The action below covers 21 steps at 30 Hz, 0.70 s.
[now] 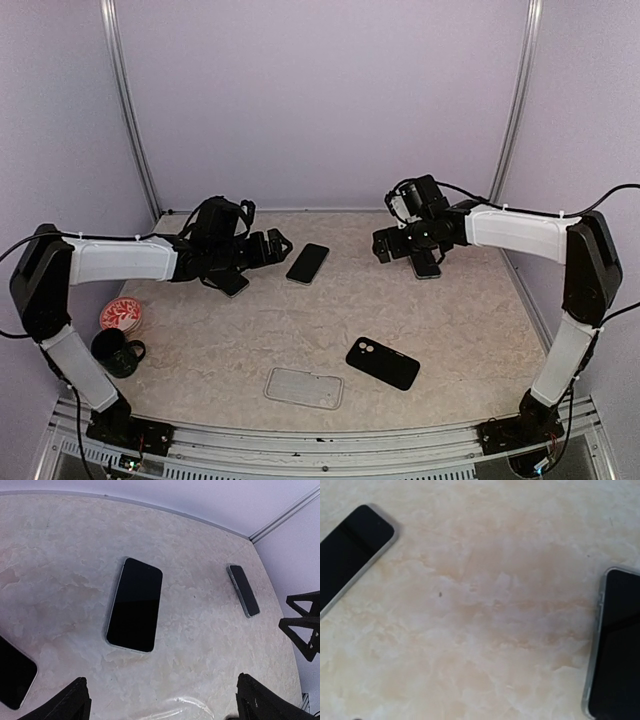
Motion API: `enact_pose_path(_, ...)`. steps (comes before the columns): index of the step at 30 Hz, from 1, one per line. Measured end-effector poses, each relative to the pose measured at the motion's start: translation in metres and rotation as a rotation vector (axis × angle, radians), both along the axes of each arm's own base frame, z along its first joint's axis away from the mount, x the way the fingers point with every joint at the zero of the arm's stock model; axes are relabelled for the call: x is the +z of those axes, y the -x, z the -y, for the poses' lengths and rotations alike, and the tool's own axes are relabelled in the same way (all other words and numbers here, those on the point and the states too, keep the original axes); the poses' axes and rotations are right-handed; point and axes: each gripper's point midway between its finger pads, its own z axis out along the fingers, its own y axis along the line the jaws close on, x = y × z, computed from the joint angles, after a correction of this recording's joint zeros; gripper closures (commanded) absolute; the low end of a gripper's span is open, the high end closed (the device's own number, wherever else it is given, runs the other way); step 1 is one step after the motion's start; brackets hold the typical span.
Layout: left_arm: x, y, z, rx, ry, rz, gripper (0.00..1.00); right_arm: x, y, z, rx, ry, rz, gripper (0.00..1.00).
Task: Put the phone into the phone case
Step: Rotate the phone at the center of the board.
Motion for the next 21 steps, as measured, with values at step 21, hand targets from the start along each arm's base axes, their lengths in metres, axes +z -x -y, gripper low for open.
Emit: enact_pose_path(21,-0.066,-0.093,0.040,-0.039,-0.047,-0.079,0.01,-0.006,0.011,-0.008,0.007,-0.022,-0.018,0.01)
